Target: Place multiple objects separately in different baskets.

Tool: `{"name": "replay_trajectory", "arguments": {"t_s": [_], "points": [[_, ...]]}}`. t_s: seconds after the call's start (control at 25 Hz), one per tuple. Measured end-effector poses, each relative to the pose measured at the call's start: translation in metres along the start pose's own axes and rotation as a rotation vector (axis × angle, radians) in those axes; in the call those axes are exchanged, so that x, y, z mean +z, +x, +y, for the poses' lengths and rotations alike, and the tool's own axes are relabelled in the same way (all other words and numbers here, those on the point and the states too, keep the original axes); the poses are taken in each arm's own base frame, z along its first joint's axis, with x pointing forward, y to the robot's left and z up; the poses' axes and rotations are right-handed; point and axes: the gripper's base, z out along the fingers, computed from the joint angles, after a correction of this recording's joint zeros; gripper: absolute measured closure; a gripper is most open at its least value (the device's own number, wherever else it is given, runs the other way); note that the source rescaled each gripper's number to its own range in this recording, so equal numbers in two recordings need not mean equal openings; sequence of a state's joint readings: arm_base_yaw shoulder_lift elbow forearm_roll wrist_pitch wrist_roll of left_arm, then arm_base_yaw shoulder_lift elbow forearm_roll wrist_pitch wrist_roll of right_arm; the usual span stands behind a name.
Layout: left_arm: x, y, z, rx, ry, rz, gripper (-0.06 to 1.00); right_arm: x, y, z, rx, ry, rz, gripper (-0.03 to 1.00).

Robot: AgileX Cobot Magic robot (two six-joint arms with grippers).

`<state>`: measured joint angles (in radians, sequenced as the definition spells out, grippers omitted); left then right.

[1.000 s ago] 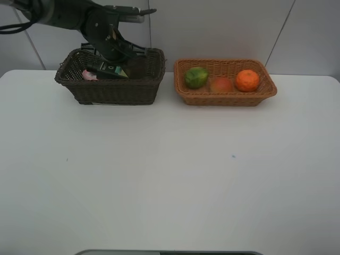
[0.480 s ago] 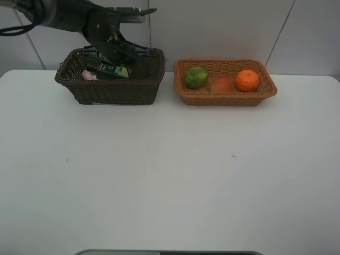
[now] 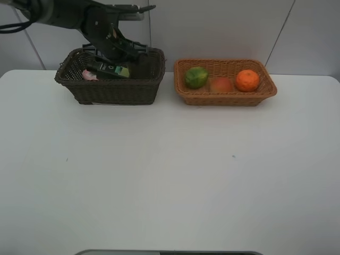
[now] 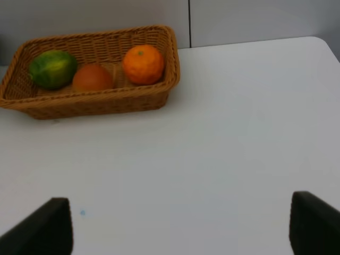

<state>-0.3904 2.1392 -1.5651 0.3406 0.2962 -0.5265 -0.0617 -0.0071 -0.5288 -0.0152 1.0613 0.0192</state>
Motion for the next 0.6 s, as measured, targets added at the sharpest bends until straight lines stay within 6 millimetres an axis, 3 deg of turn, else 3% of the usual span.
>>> {"name": "replay_trajectory", "arguments": {"t_s": [0.28, 0.48, 0.6], "points": [[-0.044, -0.019, 0.005, -0.016, -0.032, -0.011, 0.09, 0.0, 0.0, 0.0, 0.0, 0.0, 0.0, 0.26], [-0.102, -0.033, 0.014, -0.015, -0.077, -0.006, 0.09, 0.0, 0.0, 0.0, 0.0, 0.0, 0.0, 0.26], [-0.139, -0.027, 0.021, -0.017, -0.091, -0.004, 0.09, 0.0, 0.0, 0.0, 0.0, 0.0, 0.0, 0.26]]}}
